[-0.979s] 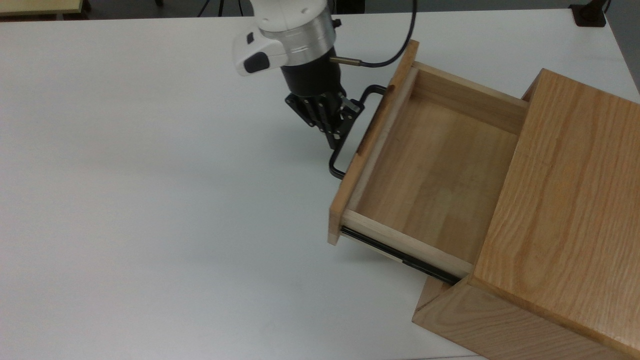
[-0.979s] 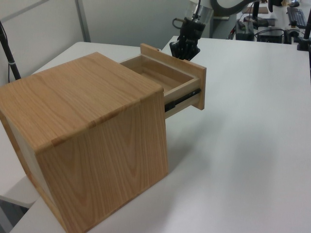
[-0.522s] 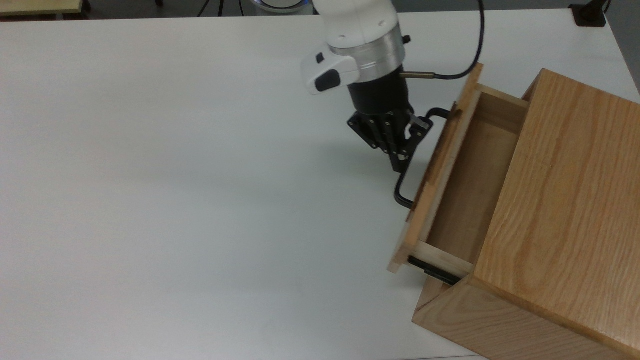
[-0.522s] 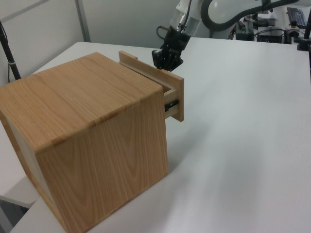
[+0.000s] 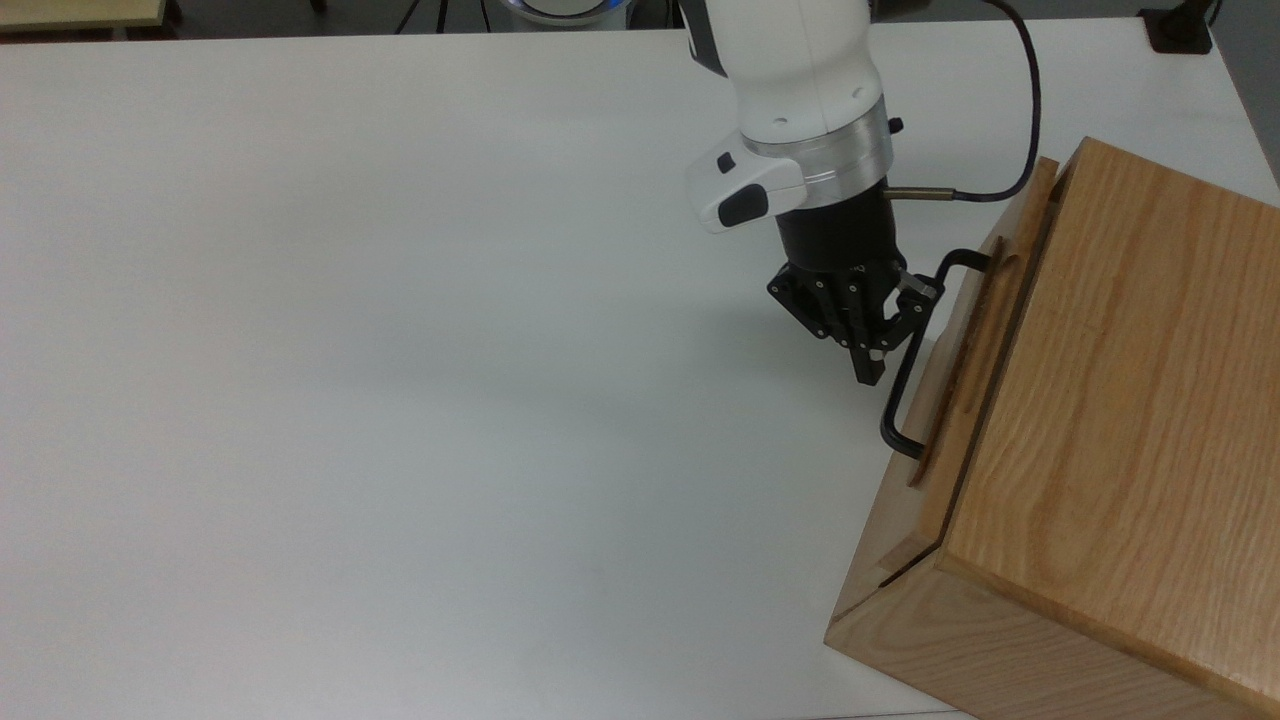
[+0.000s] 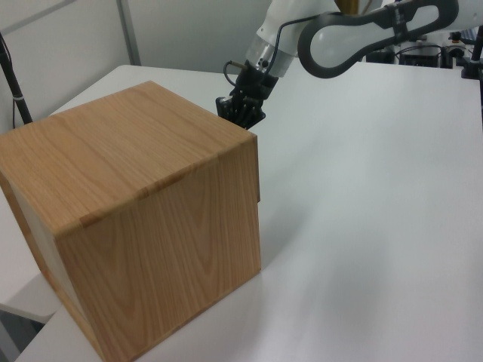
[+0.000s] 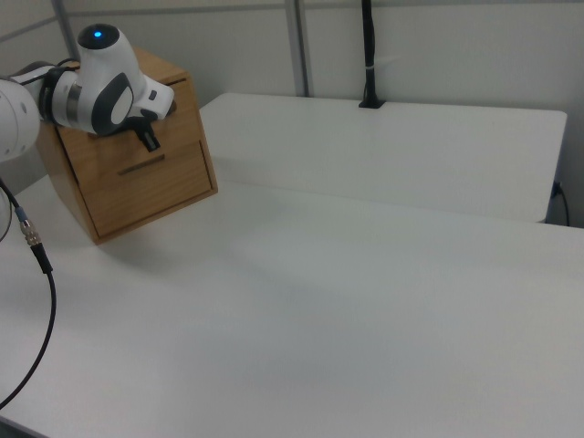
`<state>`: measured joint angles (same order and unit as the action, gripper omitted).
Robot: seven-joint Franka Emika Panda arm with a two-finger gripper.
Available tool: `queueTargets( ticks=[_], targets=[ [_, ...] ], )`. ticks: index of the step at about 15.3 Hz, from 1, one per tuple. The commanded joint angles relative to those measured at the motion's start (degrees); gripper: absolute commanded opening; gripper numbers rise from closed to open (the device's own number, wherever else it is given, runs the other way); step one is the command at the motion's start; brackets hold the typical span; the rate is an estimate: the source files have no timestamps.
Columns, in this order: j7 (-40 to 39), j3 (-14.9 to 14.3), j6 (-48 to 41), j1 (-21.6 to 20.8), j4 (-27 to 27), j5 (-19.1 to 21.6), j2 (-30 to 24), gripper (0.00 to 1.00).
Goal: Close the drawer by sliding it
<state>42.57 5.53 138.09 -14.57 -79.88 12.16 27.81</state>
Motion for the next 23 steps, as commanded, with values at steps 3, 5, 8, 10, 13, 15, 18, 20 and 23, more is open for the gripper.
queueTargets(
  ticks=[3,5,8,10,13,15,18,20,23],
  targets=[
    [2.6,-0.35,2.09,-1.6,3.15,-1.26,1.99,0.0],
    [3.74,-0.52,4.38,-2.04,3.15,-1.7,1.99,0.0],
    [4.09,-0.43,4.73,-2.57,3.15,-3.98,1.99,0.0],
    [4.27,-0.43,4.82,-2.57,3.07,-4.08,1.99,0.0],
    [3.75,-0.35,4.3,-1.61,2.54,-4.34,0.24,0.0],
    [1.73,-0.26,1.32,0.59,-2.89,-4.25,-4.76,0.0],
    [-3.62,-0.17,-9.9,4.09,-5.9,-4.16,-11.27,0.0],
    [-8.89,-0.17,-17.73,6.3,-5.81,-4.08,-14.52,0.0],
    [-12.06,-0.52,-30.9,10.87,-8.79,-6.08,-24.52,0.0]
  ],
)
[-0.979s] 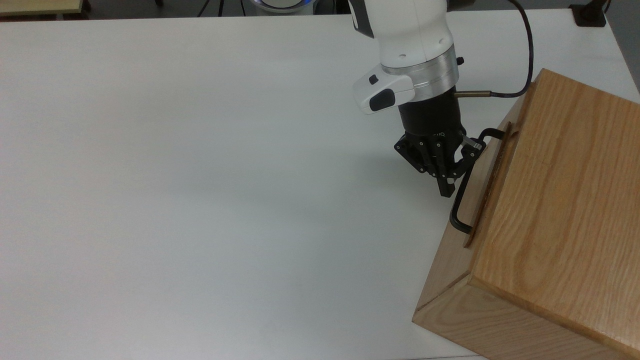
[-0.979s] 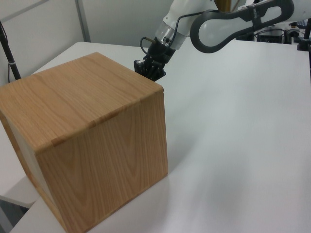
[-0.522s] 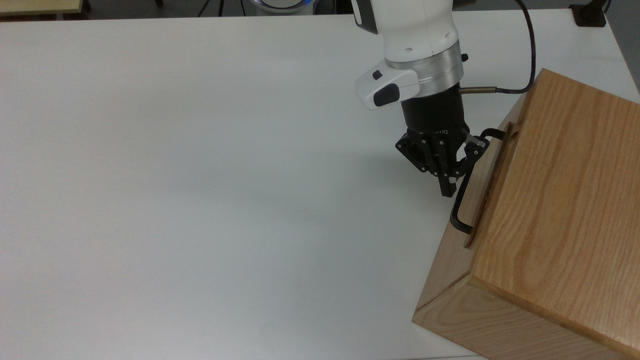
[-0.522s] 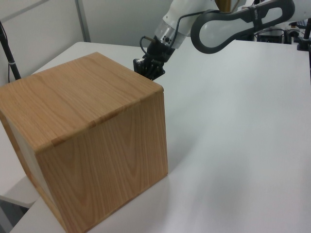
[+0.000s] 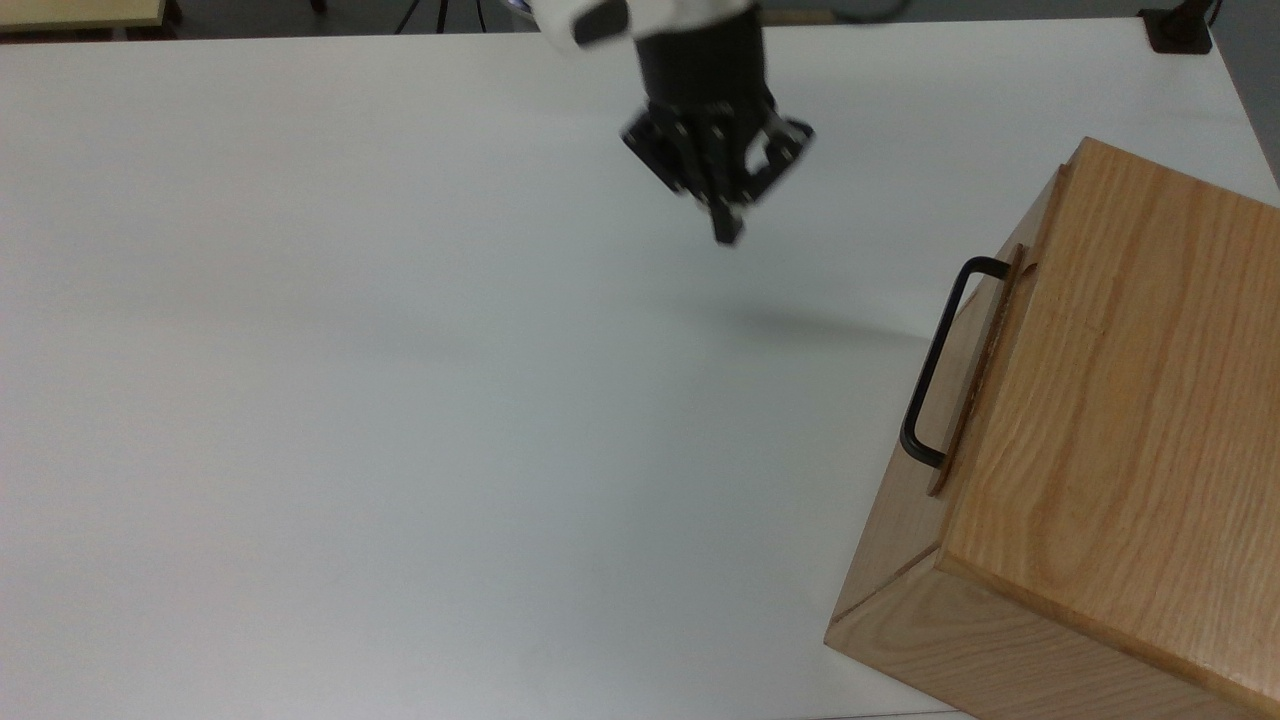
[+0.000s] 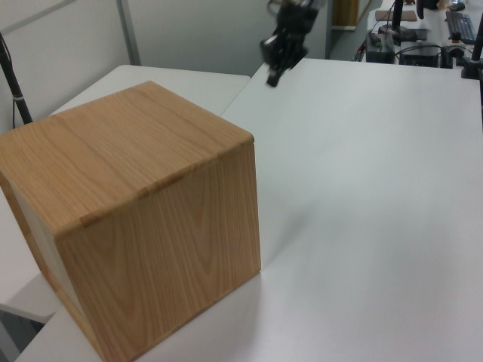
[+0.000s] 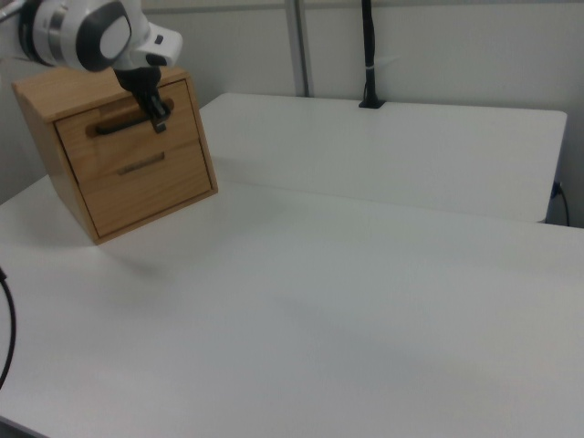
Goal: Close the drawer by sliding it
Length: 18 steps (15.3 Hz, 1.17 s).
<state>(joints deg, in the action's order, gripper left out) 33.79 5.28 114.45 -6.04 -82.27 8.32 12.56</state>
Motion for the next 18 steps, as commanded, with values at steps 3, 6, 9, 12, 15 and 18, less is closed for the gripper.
queueTargets(
  ticks=[3,6,9,12,15,18],
  targets=[
    [-7.25,-0.88,-13.36,4.53,-11.49,-6.12,-16.58,0.0],
    [-10.74,-0.88,-16.44,7.7,-12.29,-6.21,-17.74,0.0],
    [-19.09,-0.88,-16.63,9.72,-13.44,-6.21,-17.92,0.01],
    [-29.74,-0.88,-16.88,10.69,-13.44,-6.03,-17.39,0.9],
    [-29.57,-0.88,-16.54,11.14,-13.09,-6.29,-17.04,1.0],
    [-29.66,-0.88,-16.54,10.7,-13.0,-9.53,-16.77,1.0]
  ],
)
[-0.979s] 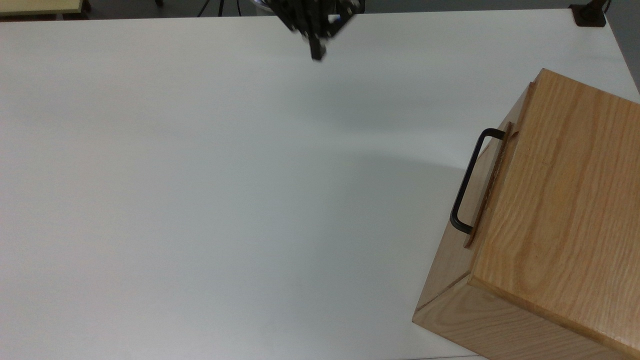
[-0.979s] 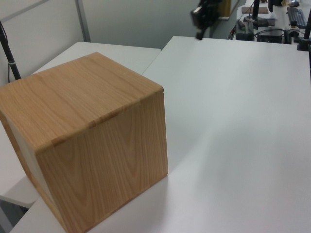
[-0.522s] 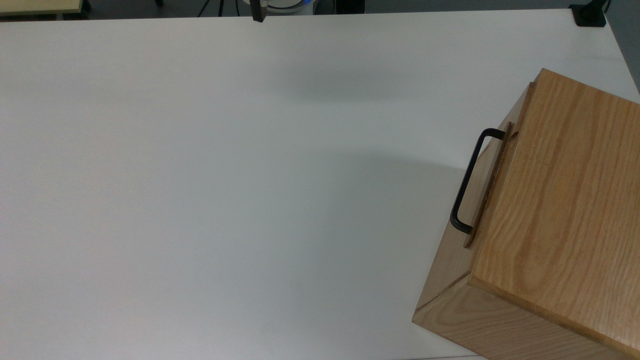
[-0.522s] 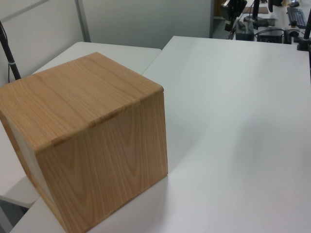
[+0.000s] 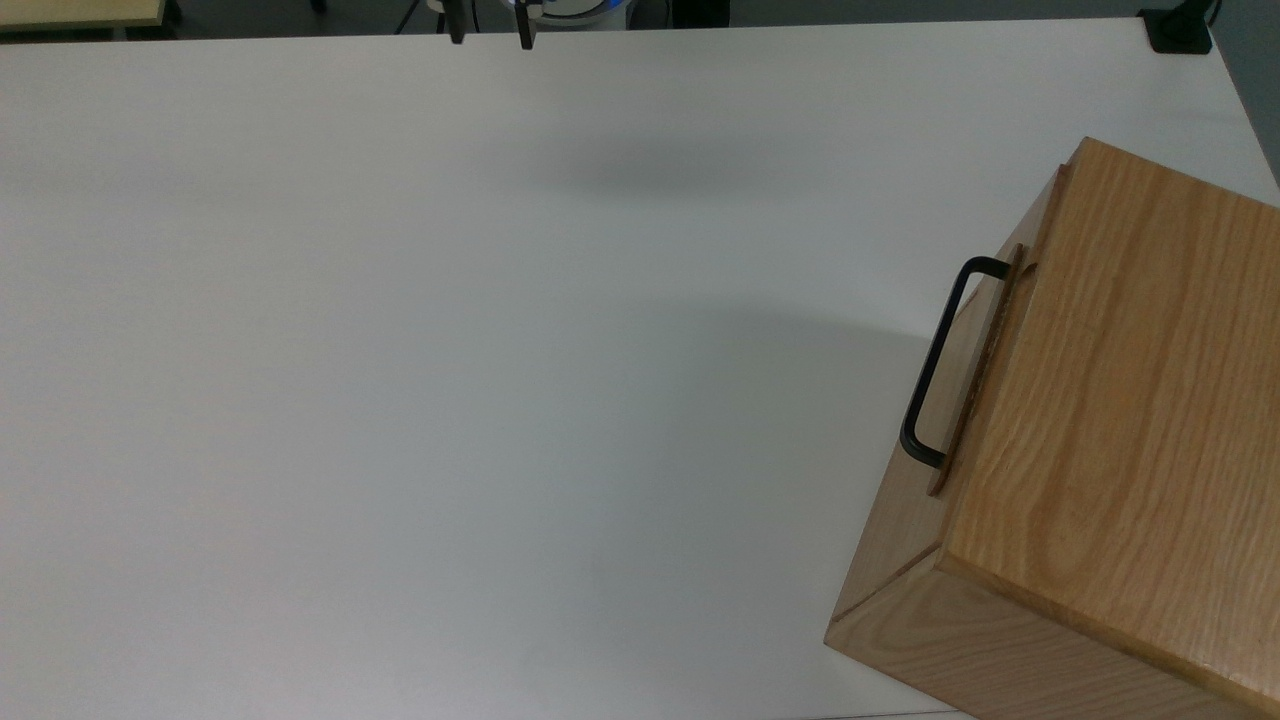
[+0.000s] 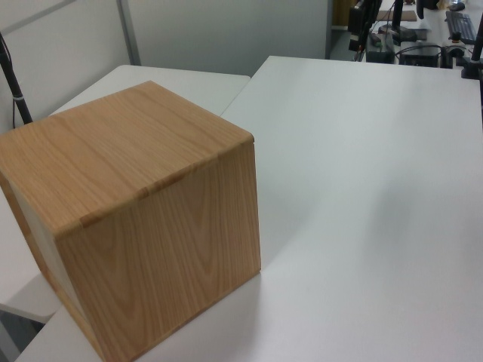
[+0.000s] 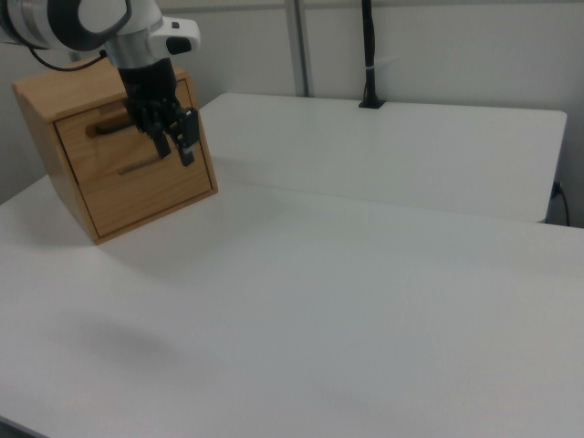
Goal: Close the drawer by sliding it
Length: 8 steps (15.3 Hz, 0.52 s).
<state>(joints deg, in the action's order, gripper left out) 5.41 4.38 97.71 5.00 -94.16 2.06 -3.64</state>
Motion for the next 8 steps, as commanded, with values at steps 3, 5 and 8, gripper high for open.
queueTargets(
  ticks=[3,5,8],
  targets=[
    [-1.63,0.01,0.12,-0.35,-1.11,-5.13,-0.06,1.0],
    [-1.9,0.01,0.29,-0.43,-0.94,-5.48,0.47,1.0],
    [-4.26,0.1,-0.15,-0.43,-0.76,-5.4,0.48,1.0]
  ],
)
